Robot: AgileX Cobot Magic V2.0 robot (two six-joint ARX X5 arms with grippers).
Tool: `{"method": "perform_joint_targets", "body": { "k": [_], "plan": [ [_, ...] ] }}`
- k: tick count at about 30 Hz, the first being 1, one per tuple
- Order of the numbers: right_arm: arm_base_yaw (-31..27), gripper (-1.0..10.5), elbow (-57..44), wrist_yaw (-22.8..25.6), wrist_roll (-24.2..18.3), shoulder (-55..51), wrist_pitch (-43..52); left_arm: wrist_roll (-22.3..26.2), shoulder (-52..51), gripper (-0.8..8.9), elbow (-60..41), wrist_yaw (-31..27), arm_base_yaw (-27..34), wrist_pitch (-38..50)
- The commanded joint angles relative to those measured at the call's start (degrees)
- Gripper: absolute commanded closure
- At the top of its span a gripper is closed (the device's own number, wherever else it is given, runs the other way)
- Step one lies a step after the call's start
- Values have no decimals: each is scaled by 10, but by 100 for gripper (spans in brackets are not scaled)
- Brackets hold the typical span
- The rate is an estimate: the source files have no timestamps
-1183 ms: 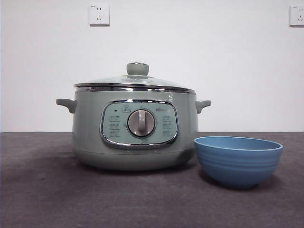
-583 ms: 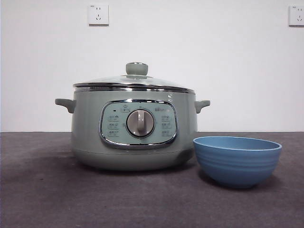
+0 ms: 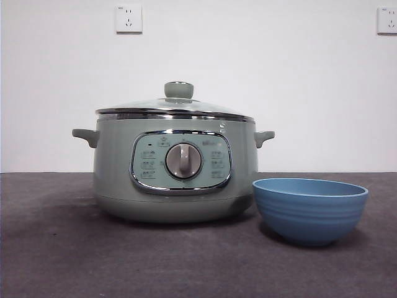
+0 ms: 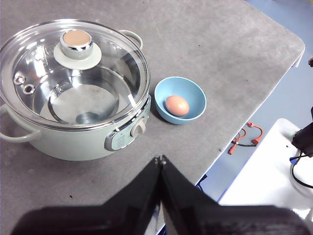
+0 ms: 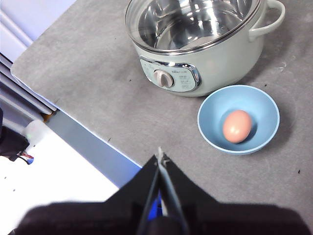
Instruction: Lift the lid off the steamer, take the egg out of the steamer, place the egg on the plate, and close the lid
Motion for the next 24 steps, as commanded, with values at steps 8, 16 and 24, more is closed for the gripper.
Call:
{"method": "perform_joint_targets", "body": {
  "k": [8, 16, 24],
  "plan": [
    [1, 946, 1, 0, -3, 0, 3, 123, -39, 817, -22, -85, 93, 207],
    [1, 946, 1, 2, -3, 0, 3, 123, -181, 817, -224, -76, 248, 413],
    [1, 946, 1, 2, -3, 0, 3, 117, -322, 817, -487, -76, 291, 529]
  ]
}}
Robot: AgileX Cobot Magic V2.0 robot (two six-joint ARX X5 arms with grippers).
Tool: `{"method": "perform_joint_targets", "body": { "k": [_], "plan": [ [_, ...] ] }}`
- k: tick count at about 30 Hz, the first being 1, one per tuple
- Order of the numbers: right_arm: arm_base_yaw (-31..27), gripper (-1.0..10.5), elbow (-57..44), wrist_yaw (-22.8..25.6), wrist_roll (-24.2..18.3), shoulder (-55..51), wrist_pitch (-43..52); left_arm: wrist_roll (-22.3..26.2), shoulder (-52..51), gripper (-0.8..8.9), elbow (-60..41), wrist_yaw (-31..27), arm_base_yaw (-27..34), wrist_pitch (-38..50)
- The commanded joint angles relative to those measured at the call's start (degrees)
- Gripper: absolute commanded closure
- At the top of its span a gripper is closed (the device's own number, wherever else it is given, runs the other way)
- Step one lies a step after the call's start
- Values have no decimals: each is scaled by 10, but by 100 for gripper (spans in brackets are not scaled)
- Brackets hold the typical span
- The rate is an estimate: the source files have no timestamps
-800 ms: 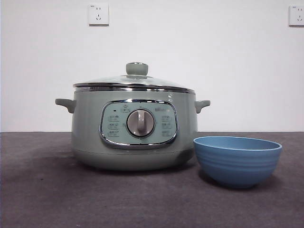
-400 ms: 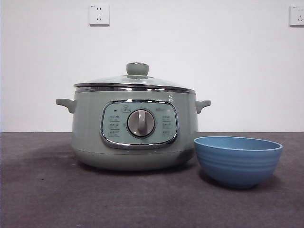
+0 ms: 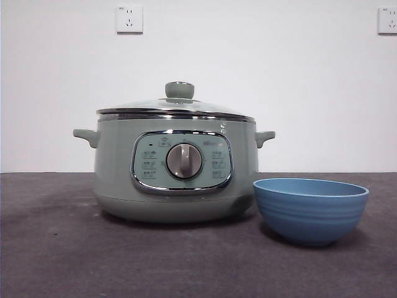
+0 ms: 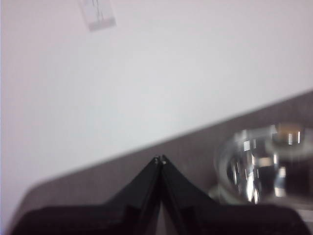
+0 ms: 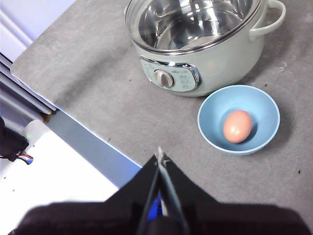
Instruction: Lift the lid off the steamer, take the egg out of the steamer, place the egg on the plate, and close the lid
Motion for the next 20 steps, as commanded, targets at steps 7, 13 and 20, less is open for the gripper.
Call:
{"method": "perform_joint_targets", "body": {
  "k": [7, 13, 20],
  "plan": [
    [1, 946, 1, 1, -3, 0, 3, -13, -118, 817, -202, -27, 16, 31],
    [1, 946, 1, 1, -3, 0, 3, -13, -169, 817, -278, -31, 16, 31],
    [1, 946, 1, 2, -3, 0, 3, -40, -205, 817, -313, -31, 16, 12]
  ]
}}
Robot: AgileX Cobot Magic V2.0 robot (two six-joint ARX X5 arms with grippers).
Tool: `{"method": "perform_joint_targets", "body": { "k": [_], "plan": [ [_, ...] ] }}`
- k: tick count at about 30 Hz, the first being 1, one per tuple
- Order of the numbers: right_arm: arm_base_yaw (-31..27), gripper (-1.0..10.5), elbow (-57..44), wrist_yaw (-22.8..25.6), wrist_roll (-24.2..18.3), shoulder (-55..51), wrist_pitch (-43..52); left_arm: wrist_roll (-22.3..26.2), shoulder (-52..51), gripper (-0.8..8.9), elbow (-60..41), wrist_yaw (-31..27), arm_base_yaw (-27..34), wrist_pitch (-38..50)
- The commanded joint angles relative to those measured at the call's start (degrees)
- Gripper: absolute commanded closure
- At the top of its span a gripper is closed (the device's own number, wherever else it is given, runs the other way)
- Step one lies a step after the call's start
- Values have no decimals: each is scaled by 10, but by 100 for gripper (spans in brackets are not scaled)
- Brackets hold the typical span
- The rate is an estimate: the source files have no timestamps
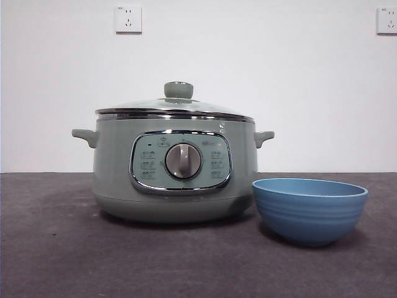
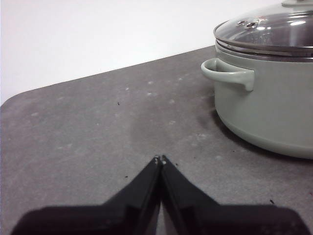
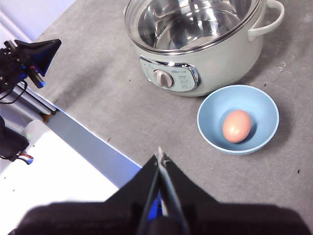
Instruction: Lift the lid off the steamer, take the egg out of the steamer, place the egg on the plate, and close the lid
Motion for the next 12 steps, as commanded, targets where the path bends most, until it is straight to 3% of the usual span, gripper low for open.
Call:
{"method": "perform_joint_targets", "body": {
  "k": [1, 12],
  "plan": [
    [1, 946, 1, 1, -2, 0, 3, -14, -3, 817, -9, -1, 2, -15],
    [1, 946, 1, 1, -3, 0, 3, -30, -3, 817, -9, 0, 2, -18]
  ]
}}
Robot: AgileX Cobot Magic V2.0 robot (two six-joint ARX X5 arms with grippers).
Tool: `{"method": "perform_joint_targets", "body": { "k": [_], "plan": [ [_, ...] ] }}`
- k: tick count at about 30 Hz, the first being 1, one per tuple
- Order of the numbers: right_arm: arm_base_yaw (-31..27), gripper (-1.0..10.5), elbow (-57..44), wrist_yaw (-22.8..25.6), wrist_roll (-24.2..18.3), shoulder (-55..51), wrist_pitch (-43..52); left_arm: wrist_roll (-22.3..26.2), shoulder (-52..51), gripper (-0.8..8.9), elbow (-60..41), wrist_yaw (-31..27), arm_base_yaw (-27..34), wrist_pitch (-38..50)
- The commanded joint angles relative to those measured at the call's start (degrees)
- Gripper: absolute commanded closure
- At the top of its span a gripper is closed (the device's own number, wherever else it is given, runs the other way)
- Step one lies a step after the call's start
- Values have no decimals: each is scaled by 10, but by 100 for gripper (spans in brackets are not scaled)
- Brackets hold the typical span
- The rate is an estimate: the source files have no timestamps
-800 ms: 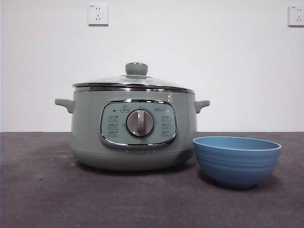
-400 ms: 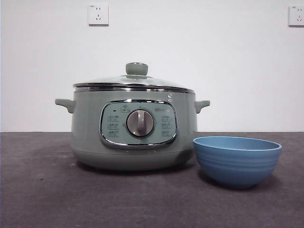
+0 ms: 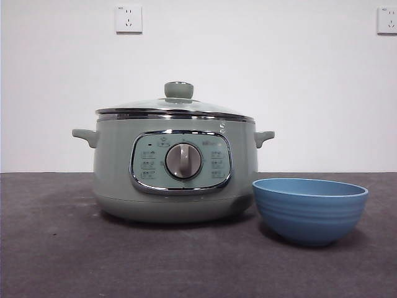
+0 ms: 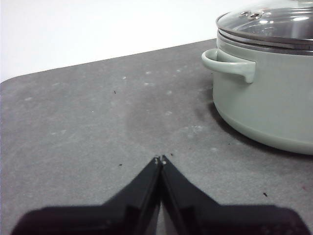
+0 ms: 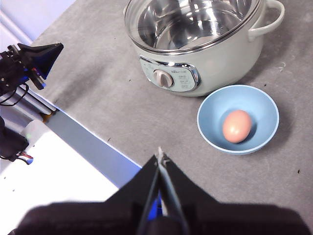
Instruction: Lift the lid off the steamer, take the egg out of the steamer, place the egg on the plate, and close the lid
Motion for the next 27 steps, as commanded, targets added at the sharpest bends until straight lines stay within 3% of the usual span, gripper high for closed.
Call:
{"method": "perform_joint_targets", "body": {
  "k": [1, 16, 19, 22, 27],
  "plan": [
    [1, 946, 1, 1, -3, 0, 3, -6, -2, 817, -7, 0, 2, 0],
    [1, 946, 1, 1, -3, 0, 3, -6, -2, 817, -7, 0, 2, 0],
    [-5, 946, 1, 9, -42, -2, 9, -6, -2, 817, -7, 0, 2, 0],
    [-32, 946, -5, 38, -76, -18, 31, -6, -2, 817, -7, 0, 2, 0],
    [-126, 946, -70, 15, -102, -74, 136, -6, -2, 817, -7, 0, 2, 0]
  ]
}}
